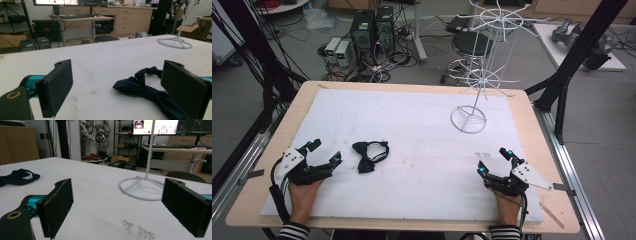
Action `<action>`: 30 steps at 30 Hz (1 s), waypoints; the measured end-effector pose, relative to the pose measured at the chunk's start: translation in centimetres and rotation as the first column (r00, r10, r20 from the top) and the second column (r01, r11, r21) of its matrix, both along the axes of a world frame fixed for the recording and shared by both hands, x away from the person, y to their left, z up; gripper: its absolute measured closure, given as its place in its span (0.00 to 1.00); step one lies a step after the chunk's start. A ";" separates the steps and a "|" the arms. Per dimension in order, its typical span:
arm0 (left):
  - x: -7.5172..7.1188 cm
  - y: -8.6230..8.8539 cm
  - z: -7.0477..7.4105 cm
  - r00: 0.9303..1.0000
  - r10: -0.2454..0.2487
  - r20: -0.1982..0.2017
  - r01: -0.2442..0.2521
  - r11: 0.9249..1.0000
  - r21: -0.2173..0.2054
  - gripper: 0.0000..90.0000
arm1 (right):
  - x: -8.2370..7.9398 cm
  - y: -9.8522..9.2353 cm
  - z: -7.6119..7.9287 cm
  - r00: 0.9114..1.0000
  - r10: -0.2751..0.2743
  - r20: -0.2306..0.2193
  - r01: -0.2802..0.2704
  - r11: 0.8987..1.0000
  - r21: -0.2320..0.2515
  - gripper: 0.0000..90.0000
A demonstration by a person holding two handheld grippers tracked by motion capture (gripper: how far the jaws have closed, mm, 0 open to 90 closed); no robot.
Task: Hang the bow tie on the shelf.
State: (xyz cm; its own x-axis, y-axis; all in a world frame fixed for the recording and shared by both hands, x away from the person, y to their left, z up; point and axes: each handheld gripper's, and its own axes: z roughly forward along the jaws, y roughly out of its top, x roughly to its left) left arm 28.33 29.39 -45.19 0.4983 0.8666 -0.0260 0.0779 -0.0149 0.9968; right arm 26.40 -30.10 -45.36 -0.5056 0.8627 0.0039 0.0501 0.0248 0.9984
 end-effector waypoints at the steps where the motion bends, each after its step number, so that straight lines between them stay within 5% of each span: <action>1: 0.0 0.0 0.0 1.000 0.000 -0.001 0.000 1.000 0.000 0.12 | 0.0 0.0 0.0 1.000 -0.001 0.000 0.001 1.000 -0.001 0.11; 30: 0.0 0.0 0.3 1.000 -0.004 0.002 0.004 1.000 0.002 0.12 | 0.0 -0.1 0.0 1.000 -0.010 0.010 0.009 1.000 0.004 0.11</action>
